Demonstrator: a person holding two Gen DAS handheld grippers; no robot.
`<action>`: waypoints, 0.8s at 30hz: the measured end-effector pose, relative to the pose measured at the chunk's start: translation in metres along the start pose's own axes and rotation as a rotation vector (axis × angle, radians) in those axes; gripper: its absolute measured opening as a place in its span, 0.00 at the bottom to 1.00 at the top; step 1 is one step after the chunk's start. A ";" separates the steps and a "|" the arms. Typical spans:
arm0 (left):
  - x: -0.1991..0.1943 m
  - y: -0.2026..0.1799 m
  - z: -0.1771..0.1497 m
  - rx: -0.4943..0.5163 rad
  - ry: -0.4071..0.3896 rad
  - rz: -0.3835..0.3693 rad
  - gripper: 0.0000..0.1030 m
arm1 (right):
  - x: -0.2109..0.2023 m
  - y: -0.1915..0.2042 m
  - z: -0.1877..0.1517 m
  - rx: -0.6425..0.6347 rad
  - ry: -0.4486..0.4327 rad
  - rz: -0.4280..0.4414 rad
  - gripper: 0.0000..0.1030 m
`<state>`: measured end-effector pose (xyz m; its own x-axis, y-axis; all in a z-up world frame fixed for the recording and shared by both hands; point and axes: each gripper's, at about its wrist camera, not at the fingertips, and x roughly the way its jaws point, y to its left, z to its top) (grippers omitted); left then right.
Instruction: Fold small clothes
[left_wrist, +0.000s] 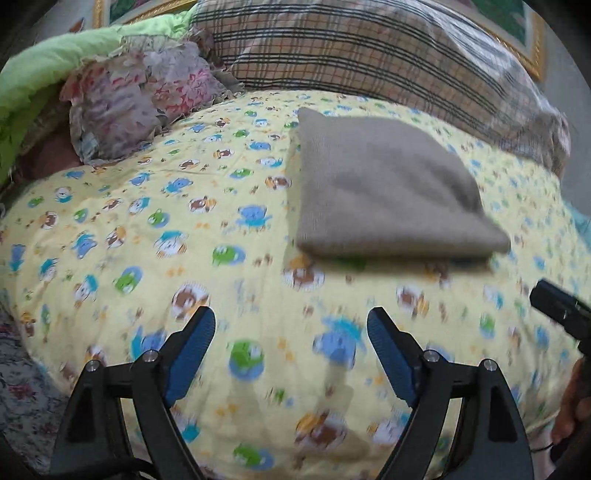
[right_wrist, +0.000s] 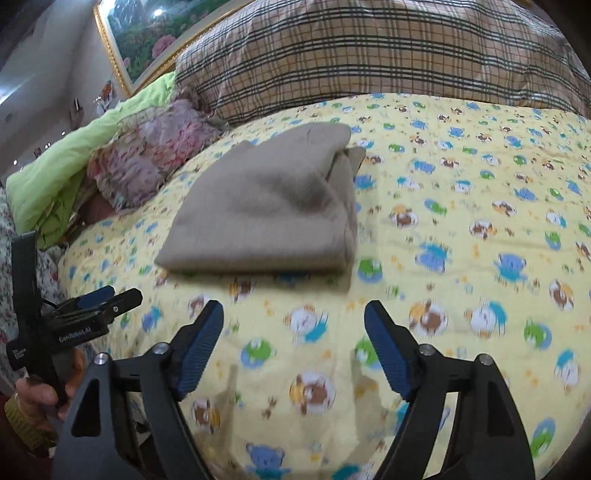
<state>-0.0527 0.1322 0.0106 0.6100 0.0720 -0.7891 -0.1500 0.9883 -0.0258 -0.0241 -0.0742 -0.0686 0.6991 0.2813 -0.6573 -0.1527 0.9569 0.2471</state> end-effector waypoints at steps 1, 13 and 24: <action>-0.001 0.001 -0.004 0.008 0.004 0.003 0.82 | -0.002 0.002 -0.004 -0.011 0.003 -0.003 0.78; -0.037 0.013 0.004 -0.025 -0.159 0.043 0.83 | -0.034 0.019 -0.010 -0.079 -0.109 -0.030 0.88; -0.016 -0.012 0.010 0.038 -0.223 0.004 0.89 | -0.019 0.028 -0.005 -0.140 -0.168 -0.072 1.00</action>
<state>-0.0526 0.1208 0.0297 0.7669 0.0991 -0.6341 -0.1259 0.9920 0.0028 -0.0451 -0.0524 -0.0523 0.8163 0.2075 -0.5391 -0.1859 0.9780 0.0948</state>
